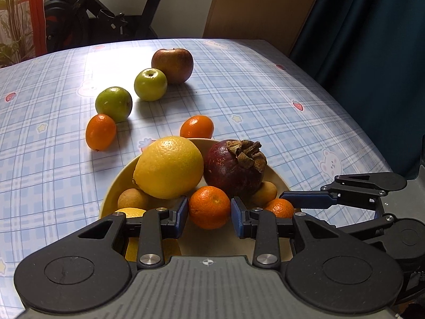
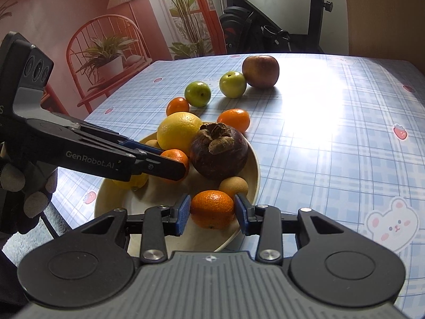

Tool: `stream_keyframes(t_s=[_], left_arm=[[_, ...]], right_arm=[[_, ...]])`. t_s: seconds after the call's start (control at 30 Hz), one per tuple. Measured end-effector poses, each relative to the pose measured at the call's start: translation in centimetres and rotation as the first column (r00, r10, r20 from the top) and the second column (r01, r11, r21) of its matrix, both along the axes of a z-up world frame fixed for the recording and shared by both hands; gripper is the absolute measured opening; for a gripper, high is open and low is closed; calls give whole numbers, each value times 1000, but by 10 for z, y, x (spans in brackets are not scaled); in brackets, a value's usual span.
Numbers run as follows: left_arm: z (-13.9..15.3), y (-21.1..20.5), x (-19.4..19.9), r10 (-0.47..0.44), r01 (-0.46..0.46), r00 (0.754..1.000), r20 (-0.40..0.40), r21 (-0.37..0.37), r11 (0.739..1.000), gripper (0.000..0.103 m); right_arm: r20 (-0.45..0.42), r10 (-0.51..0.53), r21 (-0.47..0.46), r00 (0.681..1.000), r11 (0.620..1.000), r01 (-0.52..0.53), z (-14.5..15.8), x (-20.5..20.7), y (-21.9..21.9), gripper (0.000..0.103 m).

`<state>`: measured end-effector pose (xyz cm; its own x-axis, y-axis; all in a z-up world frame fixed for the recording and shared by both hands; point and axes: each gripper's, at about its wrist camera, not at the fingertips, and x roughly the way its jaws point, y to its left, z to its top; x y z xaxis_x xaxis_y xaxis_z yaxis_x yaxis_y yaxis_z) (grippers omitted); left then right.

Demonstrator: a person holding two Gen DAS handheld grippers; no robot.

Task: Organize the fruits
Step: 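Lower both tangerines onto the plate and open both grippers, then close the left gripper on a tangerine while the right grasps another tangerine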

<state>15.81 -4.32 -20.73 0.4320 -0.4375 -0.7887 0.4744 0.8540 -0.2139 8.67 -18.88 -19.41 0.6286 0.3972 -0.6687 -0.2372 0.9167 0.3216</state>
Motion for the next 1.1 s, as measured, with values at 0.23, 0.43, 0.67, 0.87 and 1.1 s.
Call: stream_keyframes(t_s=[0.23,0.43,0.67,0.87,1.1], left_arm=[[3,3,0,10,-10,1000,11,-4,1000,38],[24,14,-5,26,-24,997,68,-27,999,38],[54,38,2,113,-102,983,142,-81,991,38],[69,64,28,215,-201,964,155,-103,974,38],[56,72,56,267,-260,953,142,-64,963,38]], right_arm=[[8,-8,-3,1000,1000,8,4,-2,-1,41],[56,-31,0,998,1000,31,20,0,-9,41],[94,-73,21,993,997,72,35,15,-28,41],[94,-73,29,993,997,70,41,50,-35,41],[65,-42,14,997,999,41,31,89,-24,41]])
